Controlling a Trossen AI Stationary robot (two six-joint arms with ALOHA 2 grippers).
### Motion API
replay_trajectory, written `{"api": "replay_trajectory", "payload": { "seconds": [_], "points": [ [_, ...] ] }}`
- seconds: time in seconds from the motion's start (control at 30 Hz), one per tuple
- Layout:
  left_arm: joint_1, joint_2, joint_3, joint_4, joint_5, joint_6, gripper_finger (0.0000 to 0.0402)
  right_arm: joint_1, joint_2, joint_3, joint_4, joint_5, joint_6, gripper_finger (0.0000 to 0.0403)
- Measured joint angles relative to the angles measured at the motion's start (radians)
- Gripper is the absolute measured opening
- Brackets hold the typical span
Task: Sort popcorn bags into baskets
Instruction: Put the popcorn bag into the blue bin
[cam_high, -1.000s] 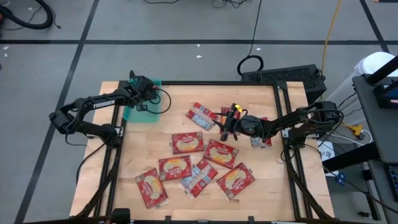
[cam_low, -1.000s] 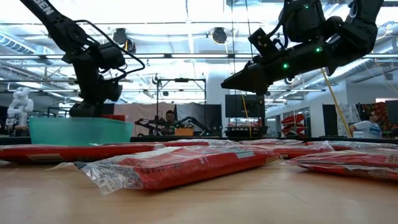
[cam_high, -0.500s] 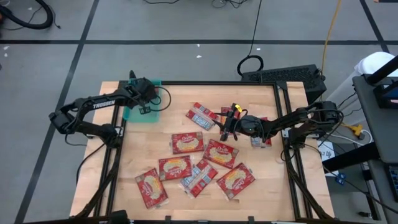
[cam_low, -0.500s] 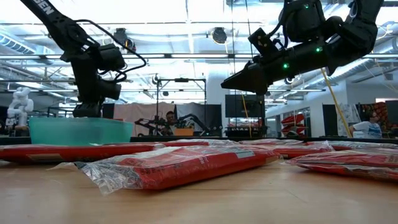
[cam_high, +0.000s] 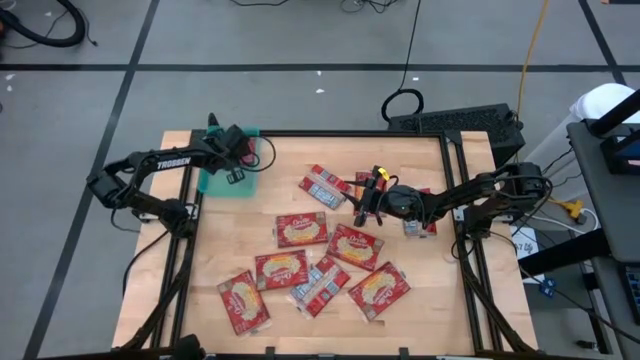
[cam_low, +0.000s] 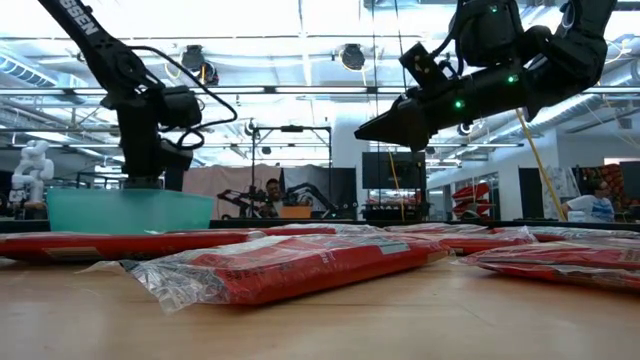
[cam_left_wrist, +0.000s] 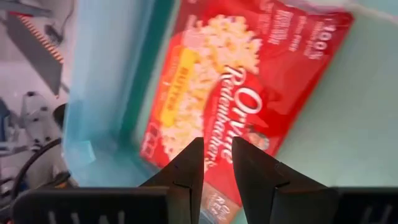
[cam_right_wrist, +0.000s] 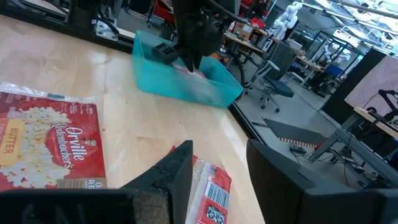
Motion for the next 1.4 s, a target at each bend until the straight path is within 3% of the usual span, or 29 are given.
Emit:
{"api": "replay_trajectory", "payload": {
  "seconds": [0.17, 0.37, 0.6, 0.87, 1.07, 1.4],
  "points": [
    [0.000, -0.012, 0.037, -0.060, -0.004, -0.103, 0.0088, -0.001, 0.000, 0.000, -0.001, 0.000, 0.004, 0.0144],
    [0.014, 0.012, 0.055, -0.143, 0.186, -0.144, 0.0088, -0.007, 0.000, 0.000, -0.001, 0.000, 0.009, 0.0144],
    [0.026, 0.105, 0.055, -0.128, 0.227, -0.146, 0.0076, -0.014, 0.000, 0.000, 0.000, -0.002, 0.027, 0.0144],
    [0.032, 0.174, 0.061, -0.118, 0.230, -0.187, 0.0007, -0.014, 0.000, 0.001, -0.001, -0.003, 0.027, 0.0144],
    [0.032, 0.176, 0.060, -0.099, 0.140, -0.210, 0.0015, -0.014, 0.000, 0.001, -0.001, -0.003, 0.027, 0.0144],
    [0.032, 0.179, 0.057, -0.082, 0.090, -0.308, 0.0006, -0.014, 0.000, 0.001, -0.002, -0.003, 0.027, 0.0144]
  ]
}}
